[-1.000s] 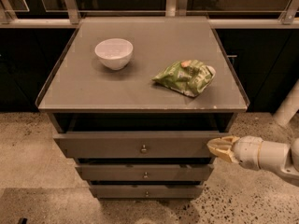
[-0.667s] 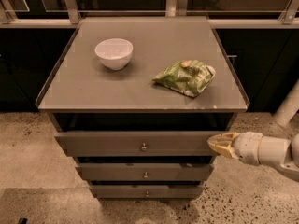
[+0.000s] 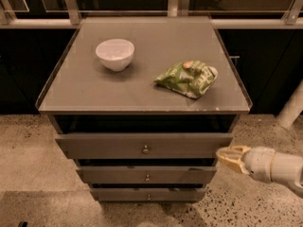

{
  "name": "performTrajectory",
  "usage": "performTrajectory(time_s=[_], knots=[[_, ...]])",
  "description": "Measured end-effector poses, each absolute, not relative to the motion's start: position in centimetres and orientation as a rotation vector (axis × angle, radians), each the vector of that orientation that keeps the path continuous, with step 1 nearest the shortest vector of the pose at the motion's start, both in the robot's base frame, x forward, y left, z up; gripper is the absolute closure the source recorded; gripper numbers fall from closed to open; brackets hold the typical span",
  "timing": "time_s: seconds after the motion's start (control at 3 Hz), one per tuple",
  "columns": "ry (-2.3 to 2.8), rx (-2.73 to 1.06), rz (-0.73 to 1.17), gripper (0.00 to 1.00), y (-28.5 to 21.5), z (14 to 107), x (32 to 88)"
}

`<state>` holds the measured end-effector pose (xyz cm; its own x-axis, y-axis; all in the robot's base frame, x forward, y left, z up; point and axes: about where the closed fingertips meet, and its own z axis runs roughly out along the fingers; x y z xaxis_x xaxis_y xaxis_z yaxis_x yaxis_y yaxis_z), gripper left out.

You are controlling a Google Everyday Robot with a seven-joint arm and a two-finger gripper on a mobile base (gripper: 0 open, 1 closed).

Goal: Close top drawer

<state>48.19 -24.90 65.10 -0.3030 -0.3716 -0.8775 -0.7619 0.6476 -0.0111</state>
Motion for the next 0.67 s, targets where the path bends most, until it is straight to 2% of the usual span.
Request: performTrajectory(time_s=[0.33, 0.67], knots=[[1.968, -0.844, 0.529, 1.0, -26.12, 65.97, 42.25], [1.969, -0.848, 0.517, 0.81, -26.2, 66.36, 41.96]])
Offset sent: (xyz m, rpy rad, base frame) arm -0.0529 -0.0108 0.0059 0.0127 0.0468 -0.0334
